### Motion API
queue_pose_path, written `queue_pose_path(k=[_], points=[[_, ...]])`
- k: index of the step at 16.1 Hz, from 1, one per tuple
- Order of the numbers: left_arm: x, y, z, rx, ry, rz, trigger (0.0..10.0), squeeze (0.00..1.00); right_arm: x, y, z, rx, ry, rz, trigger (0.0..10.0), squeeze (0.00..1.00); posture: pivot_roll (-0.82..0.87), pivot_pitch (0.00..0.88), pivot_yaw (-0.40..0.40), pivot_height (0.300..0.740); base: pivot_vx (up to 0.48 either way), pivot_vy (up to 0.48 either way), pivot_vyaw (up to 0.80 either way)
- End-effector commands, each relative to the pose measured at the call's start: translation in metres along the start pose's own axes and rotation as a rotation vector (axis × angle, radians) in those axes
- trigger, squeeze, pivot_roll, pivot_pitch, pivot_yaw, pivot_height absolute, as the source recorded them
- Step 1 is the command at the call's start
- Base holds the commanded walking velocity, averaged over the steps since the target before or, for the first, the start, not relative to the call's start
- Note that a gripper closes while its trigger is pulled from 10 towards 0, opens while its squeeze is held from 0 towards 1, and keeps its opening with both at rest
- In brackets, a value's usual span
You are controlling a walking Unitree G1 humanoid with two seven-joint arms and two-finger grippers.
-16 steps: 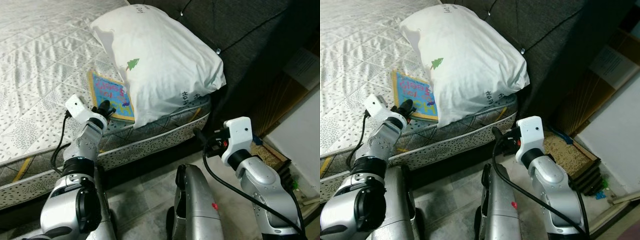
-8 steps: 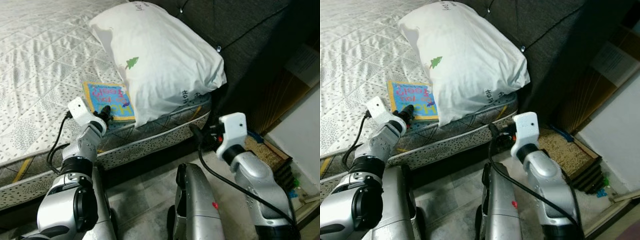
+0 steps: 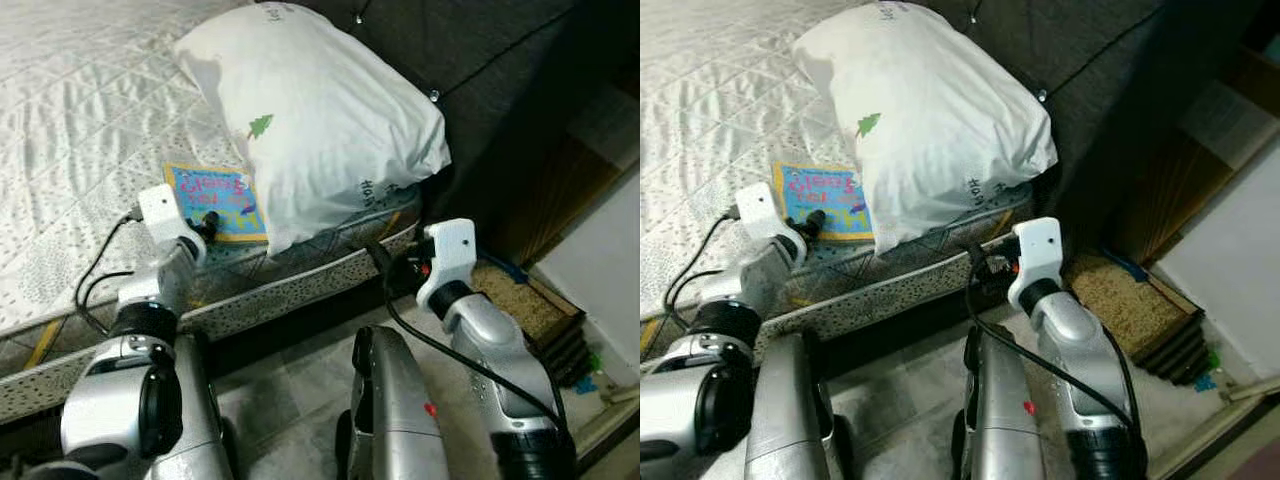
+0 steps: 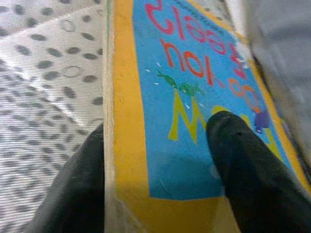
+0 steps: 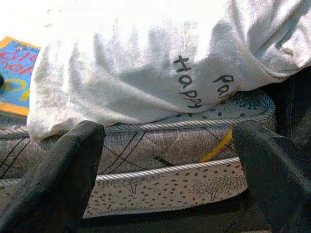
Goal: Clean up the room
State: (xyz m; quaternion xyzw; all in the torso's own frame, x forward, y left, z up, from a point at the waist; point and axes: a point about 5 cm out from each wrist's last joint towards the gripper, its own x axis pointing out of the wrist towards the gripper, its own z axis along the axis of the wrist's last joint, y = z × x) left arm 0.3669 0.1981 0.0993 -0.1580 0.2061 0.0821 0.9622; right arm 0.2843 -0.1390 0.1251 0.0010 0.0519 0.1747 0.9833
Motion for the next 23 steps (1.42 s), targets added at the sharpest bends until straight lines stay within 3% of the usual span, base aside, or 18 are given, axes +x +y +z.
queue_pose_path(k=[1, 2, 8, 11, 14, 15, 16, 17, 23], points=[[0.001, 0.003, -0.005, -0.030, 0.048, 0.024, 10.0, 1.00, 0.002, -0.003, 0.000, 0.009, -0.005, -0.008, 10.0, 0.00, -0.09, 0.041, -0.075, 0.479, 0.000, 0.000, 0.00], [0.001, 0.004, -0.002, -0.086, 0.056, 0.019, 10.0, 1.00, 0.005, -0.001, 0.000, 0.014, -0.010, -0.004, 10.0, 0.00, -0.08, 0.036, -0.073, 0.479, 0.000, 0.000, 0.00], [0.001, 0.013, -0.010, -0.014, 0.084, 0.020, 10.0, 1.00, 0.014, 0.000, 0.000, 0.020, -0.037, -0.002, 10.0, 0.00, -0.07, 0.013, -0.064, 0.479, 0.000, 0.000, 0.00], [0.001, 0.011, -0.008, 0.036, 0.069, 0.011, 10.0, 1.00, 0.016, 0.000, 0.000, 0.020, -0.045, -0.004, 10.0, 0.00, -0.06, 0.012, -0.065, 0.479, 0.000, 0.000, 0.00], [0.001, 0.007, -0.014, 0.033, 0.088, -0.016, 10.0, 0.97, 0.018, 0.000, 0.000, 0.019, -0.051, -0.007, 10.0, 0.00, -0.05, 0.012, -0.067, 0.479, 0.000, 0.000, 0.00], [0.001, 0.005, -0.018, 0.034, 0.102, -0.026, 10.0, 0.50, 0.019, 0.000, 0.001, 0.018, -0.054, -0.008, 10.0, 0.00, -0.06, 0.012, -0.065, 0.479, 0.000, 0.000, 0.00], [0.001, 0.004, -0.019, 0.036, 0.104, -0.029, 10.0, 0.29, 0.019, 0.000, 0.001, 0.018, -0.055, -0.009, 10.0, 0.00, -0.06, 0.010, -0.066, 0.479, 0.000, 0.000, 0.00], [0.001, -0.001, -0.021, 0.036, 0.110, -0.049, 10.0, 0.00, 0.020, 0.000, 0.001, 0.018, -0.058, -0.009, 10.0, 0.00, -0.06, 0.010, -0.066, 0.479, 0.000, 0.000, 0.00], [-0.001, -0.008, -0.028, 0.040, 0.116, -0.062, 10.0, 0.00, 0.021, 0.000, 0.002, 0.017, -0.067, -0.012, 10.0, 0.00, -0.06, 0.007, -0.063, 0.479, 0.000, 0.000, 0.00]])
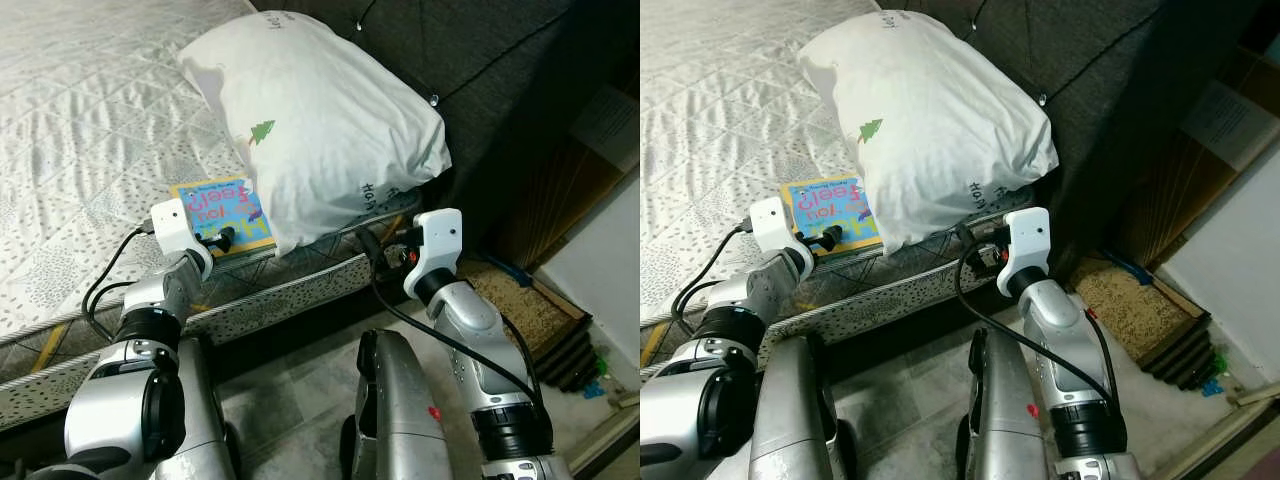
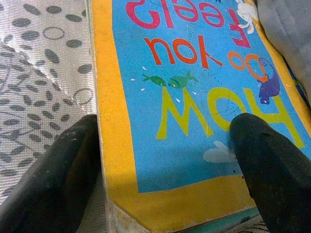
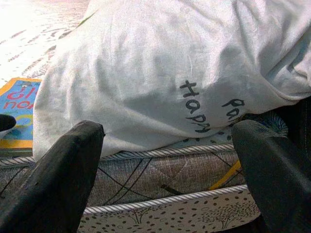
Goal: Clean up the room
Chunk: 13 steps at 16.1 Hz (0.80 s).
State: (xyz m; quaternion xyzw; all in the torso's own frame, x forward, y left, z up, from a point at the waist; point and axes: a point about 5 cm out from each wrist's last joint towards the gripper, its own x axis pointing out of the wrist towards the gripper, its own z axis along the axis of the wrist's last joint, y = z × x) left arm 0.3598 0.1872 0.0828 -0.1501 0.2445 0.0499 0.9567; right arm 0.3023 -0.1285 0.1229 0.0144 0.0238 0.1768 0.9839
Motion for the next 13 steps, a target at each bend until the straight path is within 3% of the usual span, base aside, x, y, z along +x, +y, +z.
queue_pose_path(k=[1, 8, 11, 13], points=[[0.000, -0.003, -0.006, 0.006, 0.025, -0.012, 10.0, 0.00, 0.001, -0.004, 0.002, 0.000, -0.008, -0.017, 10.0, 0.00, -0.06, 0.007, -0.063, 0.479, 0.000, 0.000, 0.00], [-0.008, 0.015, 0.004, -0.008, -0.053, 0.051, 10.0, 0.00, 0.002, -0.005, 0.003, 0.001, -0.018, -0.024, 10.0, 0.00, -0.06, 0.000, -0.056, 0.479, 0.000, 0.000, 0.00], [-0.017, 0.020, -0.003, 0.021, -0.064, 0.060, 10.0, 0.00, 0.004, -0.006, 0.003, -0.002, -0.022, -0.024, 10.0, 0.00, -0.05, 0.000, -0.059, 0.479, 0.000, 0.000, 0.00], [-0.030, 0.028, -0.001, 0.017, -0.129, 0.109, 10.0, 0.00, 0.008, -0.006, 0.005, -0.005, -0.030, -0.023, 10.0, 0.00, -0.04, 0.000, -0.061, 0.479, 0.000, 0.000, 0.00]])
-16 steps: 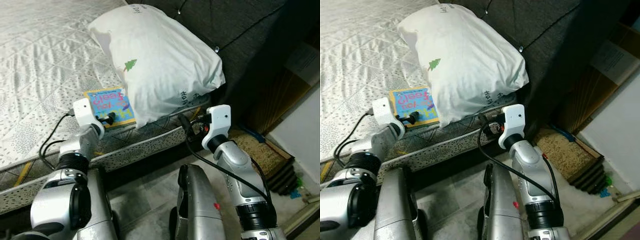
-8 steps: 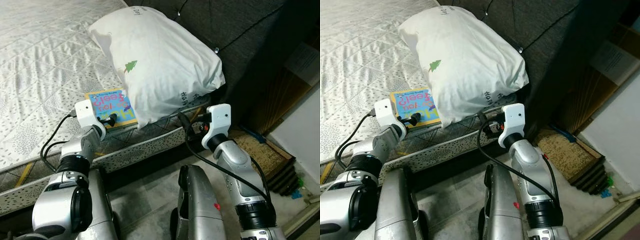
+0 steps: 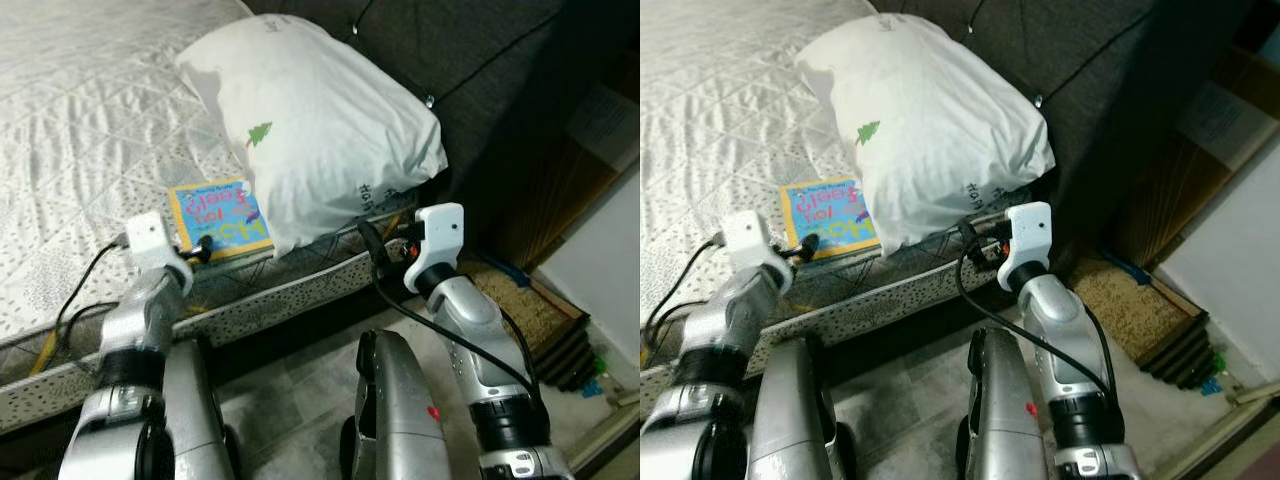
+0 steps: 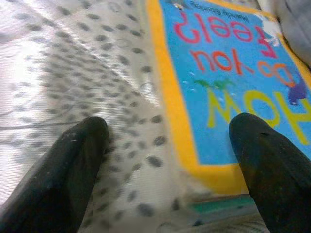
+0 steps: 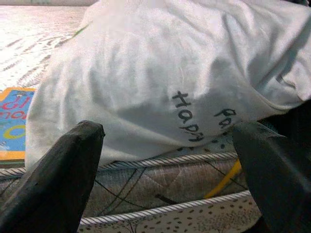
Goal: Clean up the room
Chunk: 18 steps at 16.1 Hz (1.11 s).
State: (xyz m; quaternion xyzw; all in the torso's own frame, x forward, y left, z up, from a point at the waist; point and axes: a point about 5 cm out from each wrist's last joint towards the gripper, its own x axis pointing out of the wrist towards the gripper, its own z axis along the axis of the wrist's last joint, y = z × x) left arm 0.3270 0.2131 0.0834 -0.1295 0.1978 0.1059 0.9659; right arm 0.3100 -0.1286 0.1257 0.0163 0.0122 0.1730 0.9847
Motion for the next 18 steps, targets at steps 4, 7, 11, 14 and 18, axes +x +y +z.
queue_pose_path(k=[4, 7, 11, 14, 18], points=[[-0.030, 0.006, 0.024, 0.050, -0.275, 0.100, 10.0, 0.00, 0.016, -0.003, 0.009, -0.007, -0.043, -0.018, 10.0, 0.00, 0.00, 0.000, -0.064, 0.479, 0.000, 0.000, 0.00], [-0.048, 0.001, 0.029, 0.099, -0.358, 0.127, 10.0, 0.00, 0.031, -0.002, 0.018, -0.006, -0.084, -0.029, 10.0, 0.00, 0.05, 0.000, -0.072, 0.479, 0.000, 0.000, 0.00], [-0.063, -0.009, 0.033, 0.186, -0.459, 0.059, 10.0, 0.00, 0.041, -0.003, 0.029, 0.042, -0.157, -0.081, 10.0, 0.00, 0.05, 0.000, -0.068, 0.479, 0.000, 0.000, 0.00], [-0.066, -0.011, 0.032, 0.240, -0.518, 0.067, 10.0, 0.00, 0.042, 0.001, 0.036, 0.061, -0.196, -0.055, 10.0, 0.00, 0.03, 0.000, -0.068, 0.518, 0.000, 0.000, 0.00], [-0.070, -0.009, 0.031, 0.196, -0.537, 0.056, 10.0, 0.00, 0.042, 0.006, 0.026, 0.094, -0.164, -0.045, 10.0, 0.00, 0.06, 0.000, -0.101, 0.568, 0.000, 0.000, 0.00]])
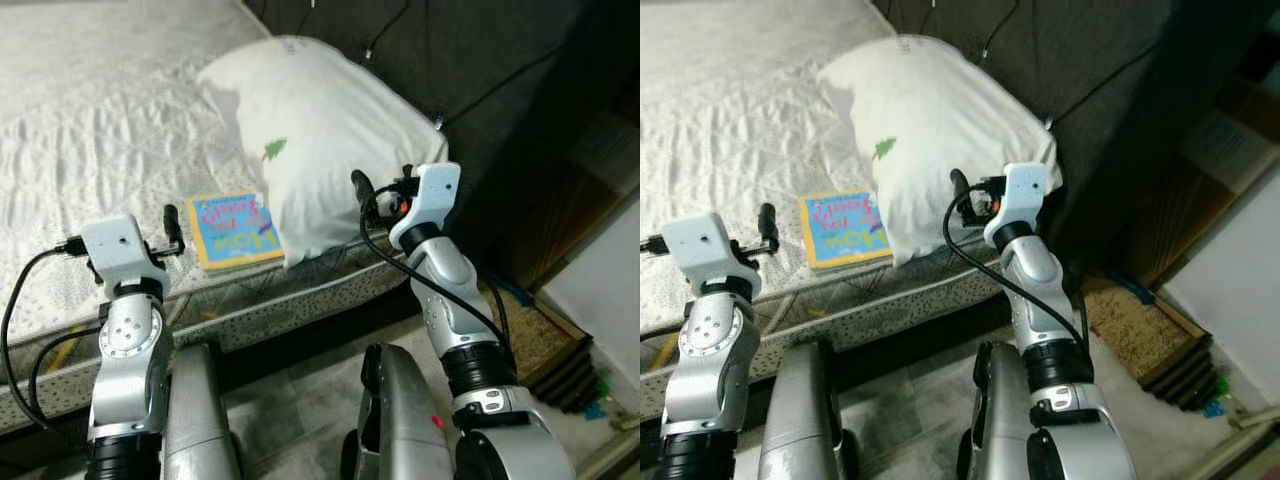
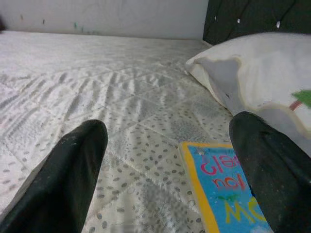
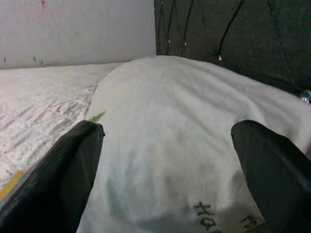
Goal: Clean up the room
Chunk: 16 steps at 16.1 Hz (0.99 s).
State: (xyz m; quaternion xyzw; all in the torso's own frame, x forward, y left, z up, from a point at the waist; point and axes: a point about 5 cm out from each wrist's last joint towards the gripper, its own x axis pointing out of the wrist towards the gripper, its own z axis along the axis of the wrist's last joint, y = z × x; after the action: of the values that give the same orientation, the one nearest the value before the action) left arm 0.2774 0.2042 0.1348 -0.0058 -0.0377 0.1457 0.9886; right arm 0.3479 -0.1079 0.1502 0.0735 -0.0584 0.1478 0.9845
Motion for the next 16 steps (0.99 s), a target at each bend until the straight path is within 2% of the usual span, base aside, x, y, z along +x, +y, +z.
queue_pose_path(k=[1, 3, 6, 8, 10, 11, 13, 16], points=[[0.000, -0.001, 0.007, -0.005, -0.035, -0.002, 10.0, 0.00, 0.001, 0.003, -0.001, 0.011, -0.001, 0.016, 10.0, 0.00, 0.06, 0.000, -0.104, 0.578, 0.000, 0.000, 0.00], [-0.001, 0.000, 0.008, -0.032, -0.034, -0.016, 10.0, 0.00, 0.003, 0.012, 0.000, 0.014, -0.008, 0.041, 10.0, 0.00, 0.07, 0.000, -0.103, 0.598, 0.000, 0.000, 0.00], [0.000, -0.001, 0.010, -0.024, -0.029, -0.019, 10.0, 0.00, 0.005, 0.011, 0.001, 0.027, -0.013, 0.024, 10.0, 0.00, 0.09, 0.000, -0.090, 0.633, 0.000, 0.000, 0.00], [-0.001, -0.005, 0.006, -0.037, 0.000, -0.072, 10.0, 0.00, 0.004, 0.010, 0.000, 0.026, -0.012, 0.012, 10.0, 0.00, 0.09, 0.000, -0.090, 0.653, 0.000, 0.000, 0.00], [-0.004, -0.007, 0.001, -0.034, 0.020, -0.082, 10.0, 0.00, 0.000, 0.009, -0.005, 0.020, 0.008, 0.016, 10.0, 0.00, 0.09, 0.000, -0.105, 0.678, 0.000, 0.000, 0.00], [-0.008, -0.011, -0.001, -0.055, 0.027, -0.097, 10.0, 0.00, -0.001, 0.010, -0.005, 0.018, 0.012, 0.029, 10.0, 0.00, 0.10, 0.000, -0.123, 0.693, 0.000, 0.000, 0.00], [-0.014, -0.017, -0.004, -0.040, 0.033, -0.114, 10.0, 0.00, 0.001, 0.009, -0.006, 0.009, 0.021, 0.041, 10.0, 0.00, 0.11, 0.000, -0.138, 0.718, 0.000, 0.000, 0.00], [-0.014, -0.018, -0.005, -0.043, 0.039, -0.118, 10.0, 0.00, 0.002, 0.009, -0.006, 0.000, 0.025, 0.048, 10.0, 0.00, 0.11, 0.000, -0.142, 0.740, 0.000, 0.000, 0.00]])
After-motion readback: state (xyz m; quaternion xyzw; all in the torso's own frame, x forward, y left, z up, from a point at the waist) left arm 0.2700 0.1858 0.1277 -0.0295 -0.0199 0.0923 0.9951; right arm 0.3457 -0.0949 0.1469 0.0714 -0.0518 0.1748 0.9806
